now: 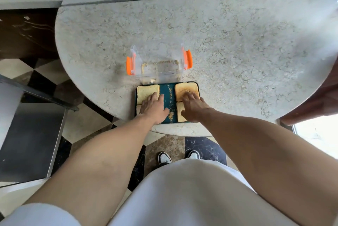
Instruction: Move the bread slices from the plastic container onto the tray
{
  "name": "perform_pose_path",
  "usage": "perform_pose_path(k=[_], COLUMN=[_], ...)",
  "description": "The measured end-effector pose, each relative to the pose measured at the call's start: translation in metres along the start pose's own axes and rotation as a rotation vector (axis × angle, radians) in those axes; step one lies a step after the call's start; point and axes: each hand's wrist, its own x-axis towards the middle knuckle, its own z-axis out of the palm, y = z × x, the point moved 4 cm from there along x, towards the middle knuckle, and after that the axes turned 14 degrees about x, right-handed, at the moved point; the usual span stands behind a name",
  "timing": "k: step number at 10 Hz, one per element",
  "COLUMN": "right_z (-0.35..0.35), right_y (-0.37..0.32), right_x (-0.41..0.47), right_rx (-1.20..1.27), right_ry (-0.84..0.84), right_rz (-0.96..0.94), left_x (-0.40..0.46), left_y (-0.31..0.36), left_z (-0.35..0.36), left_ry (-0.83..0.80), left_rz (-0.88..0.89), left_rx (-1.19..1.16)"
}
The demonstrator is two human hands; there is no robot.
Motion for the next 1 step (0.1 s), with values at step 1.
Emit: perform_pose_path(k=[1], right_z=[-0.0087], right_y=[-0.0041], right_x=[0.0042], right_rx=[-0.043], right_ry=[-0.062], right_rz=[0.046], left_x=[0.0036], left_y=[0.0019], left_z=[-0.0084], left_ry=[-0.039], left_rz=[0.089], left_rx=[-0.017])
